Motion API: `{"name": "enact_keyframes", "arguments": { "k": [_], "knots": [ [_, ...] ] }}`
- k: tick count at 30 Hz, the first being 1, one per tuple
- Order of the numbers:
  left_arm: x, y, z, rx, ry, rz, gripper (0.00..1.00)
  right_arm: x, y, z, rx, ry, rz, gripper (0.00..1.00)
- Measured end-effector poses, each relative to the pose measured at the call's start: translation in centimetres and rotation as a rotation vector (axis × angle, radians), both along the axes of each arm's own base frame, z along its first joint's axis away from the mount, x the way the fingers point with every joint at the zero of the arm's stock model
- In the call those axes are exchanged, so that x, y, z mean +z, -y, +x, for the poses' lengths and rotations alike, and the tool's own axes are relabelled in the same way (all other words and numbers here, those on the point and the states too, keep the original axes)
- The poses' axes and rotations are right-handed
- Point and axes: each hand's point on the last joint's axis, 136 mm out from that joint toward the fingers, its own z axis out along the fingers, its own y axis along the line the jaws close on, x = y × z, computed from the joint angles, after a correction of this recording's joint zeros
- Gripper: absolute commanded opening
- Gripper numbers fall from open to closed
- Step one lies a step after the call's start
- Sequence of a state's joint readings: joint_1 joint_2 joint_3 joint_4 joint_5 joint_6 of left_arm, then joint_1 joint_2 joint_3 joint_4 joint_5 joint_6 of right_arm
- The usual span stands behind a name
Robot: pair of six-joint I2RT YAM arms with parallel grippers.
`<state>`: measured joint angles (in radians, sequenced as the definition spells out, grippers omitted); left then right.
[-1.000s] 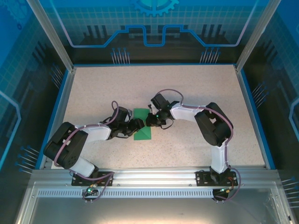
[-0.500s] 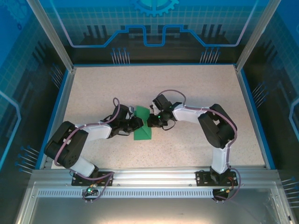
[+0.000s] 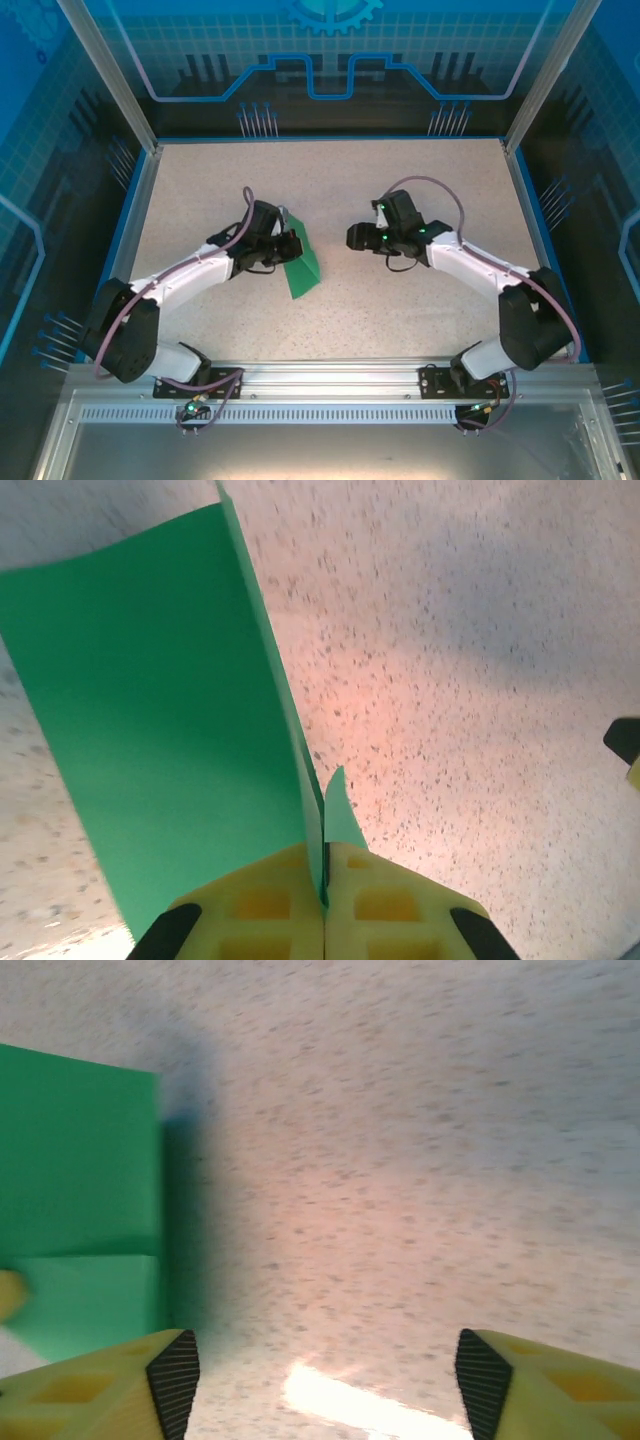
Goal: Fold a paper plane with a square sheet of paper (pick it up from the middle)
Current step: Turn over the paper at the center of the table.
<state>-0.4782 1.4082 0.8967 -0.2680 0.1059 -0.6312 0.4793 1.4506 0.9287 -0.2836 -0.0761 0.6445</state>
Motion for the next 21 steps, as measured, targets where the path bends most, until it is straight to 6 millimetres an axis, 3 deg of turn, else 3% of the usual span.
{"name": "enact_keyframes", "arguments": {
  "k": [8,11,15,21],
  "knots": [
    [4.5,-1.8,0.5,0.028,0.051,0.346,0.08,0.3,5.3,-1.4,-0.094,0.051,-0.066,0.94],
    [4.7,-1.8,0.9,0.037,0.056,0.517,0.08,0.6,6.8,-1.5,-0.129,0.070,-0.072,0.96],
    [2.9,-1.6,1.3,0.022,0.031,0.778,0.08,0.6,8.2,-2.0,-0.165,0.073,-0.083,0.96],
    [-2.3,0.1,0.7,-0.055,-0.026,1.055,0.09,0.4,8.6,-2.5,-0.186,0.061,-0.076,0.96]
  ]
}}
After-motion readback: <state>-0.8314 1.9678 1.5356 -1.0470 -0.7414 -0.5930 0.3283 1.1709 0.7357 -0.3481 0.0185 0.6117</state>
